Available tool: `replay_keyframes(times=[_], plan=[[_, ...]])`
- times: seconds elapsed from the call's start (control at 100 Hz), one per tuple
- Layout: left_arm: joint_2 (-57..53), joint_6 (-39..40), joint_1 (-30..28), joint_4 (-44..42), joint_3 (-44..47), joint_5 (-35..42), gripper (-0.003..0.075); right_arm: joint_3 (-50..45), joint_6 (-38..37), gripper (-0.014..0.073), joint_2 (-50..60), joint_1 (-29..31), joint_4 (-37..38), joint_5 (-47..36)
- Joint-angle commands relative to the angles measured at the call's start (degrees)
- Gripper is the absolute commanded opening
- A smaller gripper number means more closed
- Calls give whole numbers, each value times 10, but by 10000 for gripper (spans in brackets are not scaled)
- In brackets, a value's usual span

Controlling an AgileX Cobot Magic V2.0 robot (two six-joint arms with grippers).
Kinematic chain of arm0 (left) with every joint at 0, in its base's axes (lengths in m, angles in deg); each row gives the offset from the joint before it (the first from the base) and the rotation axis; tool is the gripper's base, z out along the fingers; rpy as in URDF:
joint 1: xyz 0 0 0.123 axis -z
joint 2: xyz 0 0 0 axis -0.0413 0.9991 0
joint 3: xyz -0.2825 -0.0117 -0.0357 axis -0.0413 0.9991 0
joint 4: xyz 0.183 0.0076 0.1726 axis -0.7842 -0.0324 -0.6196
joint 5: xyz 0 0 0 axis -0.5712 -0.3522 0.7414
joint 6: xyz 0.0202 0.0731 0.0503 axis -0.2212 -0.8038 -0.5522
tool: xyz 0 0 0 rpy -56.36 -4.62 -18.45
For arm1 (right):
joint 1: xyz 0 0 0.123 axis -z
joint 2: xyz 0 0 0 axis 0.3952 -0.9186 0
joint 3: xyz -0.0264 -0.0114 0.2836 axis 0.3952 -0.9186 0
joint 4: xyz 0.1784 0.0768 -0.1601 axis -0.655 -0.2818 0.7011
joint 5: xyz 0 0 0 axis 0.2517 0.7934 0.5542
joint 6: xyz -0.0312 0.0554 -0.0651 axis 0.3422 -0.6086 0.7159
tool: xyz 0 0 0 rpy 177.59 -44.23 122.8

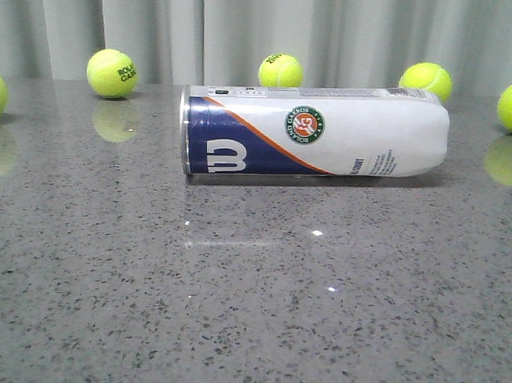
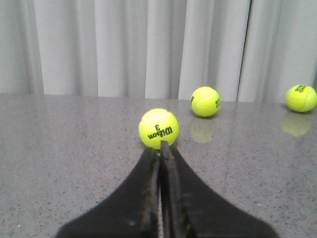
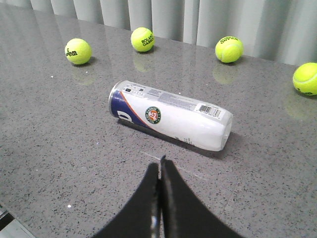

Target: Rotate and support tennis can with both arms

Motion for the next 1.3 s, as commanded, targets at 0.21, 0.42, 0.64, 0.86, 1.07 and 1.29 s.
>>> replay_keyframes(times=[0.21, 0.42, 0.64, 0.86, 1.07, 1.29], plan=[[142, 0, 2, 6, -175, -208, -17, 14, 6, -60, -7, 3, -10, -39], [233, 0, 28, 12, -224, -235, 314, 14, 6, -60, -7, 3, -10, -39], [321, -1, 30, 44, -267, -255, 572, 14, 6, -60, -7, 3, -10, -39], [433, -119, 30, 246, -328, -330, 544, 14, 6, -60, -7, 3, -10, -39], [534, -239, 30, 491, -359, -396, 543, 14, 6, -60, -7, 3, -10, -39], [623, -348, 30, 698, -359, -434, 530, 14, 6, -60, -7, 3, -10, -39]])
